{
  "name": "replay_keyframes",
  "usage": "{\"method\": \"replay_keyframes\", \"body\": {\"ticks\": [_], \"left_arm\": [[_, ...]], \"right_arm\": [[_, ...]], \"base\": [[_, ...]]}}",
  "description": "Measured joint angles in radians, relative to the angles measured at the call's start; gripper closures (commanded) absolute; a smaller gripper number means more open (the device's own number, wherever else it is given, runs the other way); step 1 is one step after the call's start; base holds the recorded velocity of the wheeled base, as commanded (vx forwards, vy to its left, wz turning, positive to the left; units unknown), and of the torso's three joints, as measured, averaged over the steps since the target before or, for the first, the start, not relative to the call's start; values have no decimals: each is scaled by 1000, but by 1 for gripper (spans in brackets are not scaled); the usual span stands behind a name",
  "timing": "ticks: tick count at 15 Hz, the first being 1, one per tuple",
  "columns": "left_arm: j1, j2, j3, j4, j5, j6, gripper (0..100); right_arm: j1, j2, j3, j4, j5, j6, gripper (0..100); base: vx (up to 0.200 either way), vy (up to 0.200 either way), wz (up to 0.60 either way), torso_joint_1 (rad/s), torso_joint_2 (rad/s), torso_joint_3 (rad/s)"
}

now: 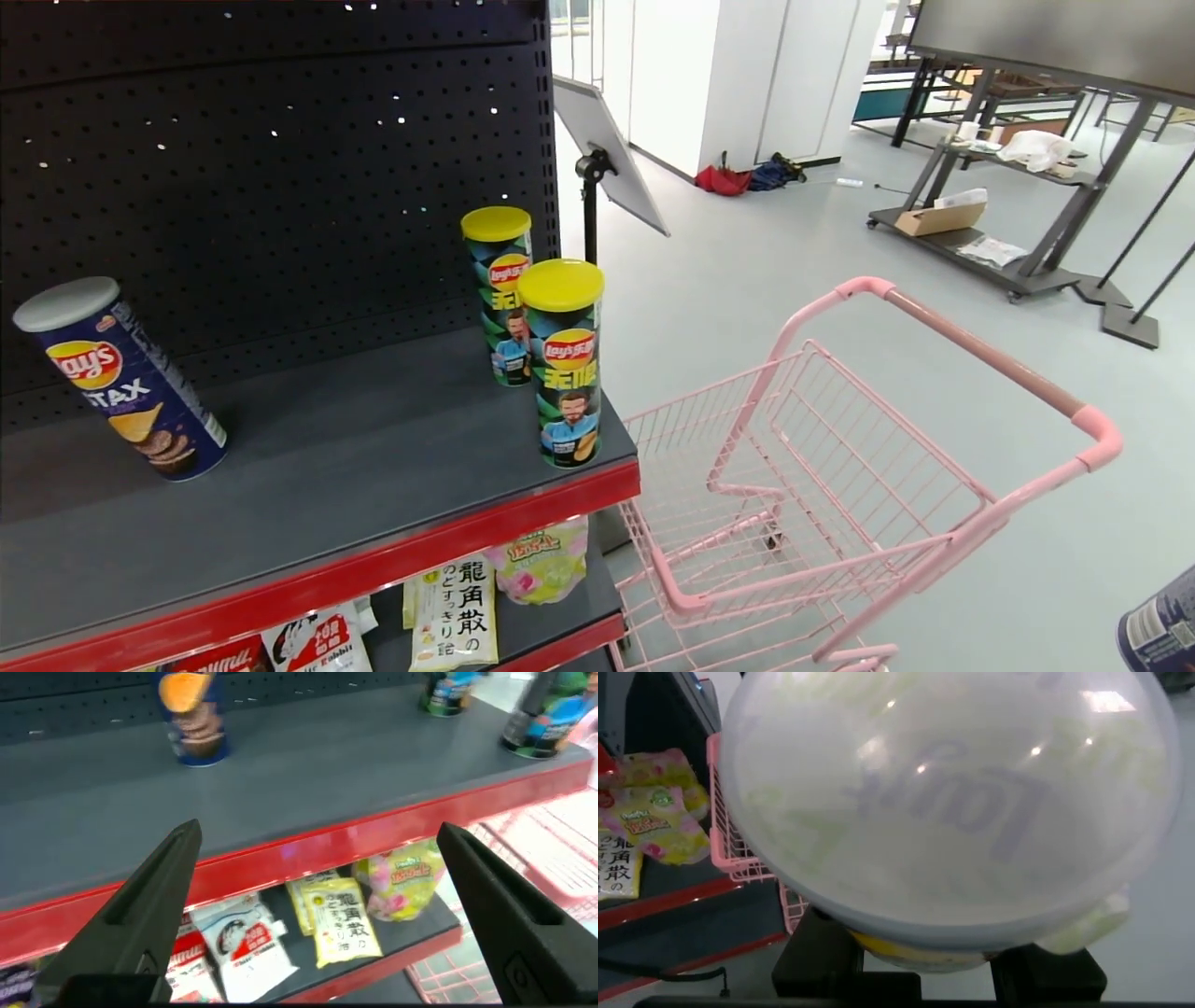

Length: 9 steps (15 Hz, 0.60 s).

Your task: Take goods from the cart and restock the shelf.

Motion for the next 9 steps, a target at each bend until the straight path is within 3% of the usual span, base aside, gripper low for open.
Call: {"method": "replay_keyframes", "body": {"ticks": [6,9], "left_arm": [[0,0,0,0,0,0,0],[0,0,0,0,0,0,0]], "right_arm": [[1,-5,11,-1,4,-2,100],[-1,-16,26,-3,3,-1,100]], "base": [[0,0,600,5,0,0],[0,0,0,0,0,0]]}}
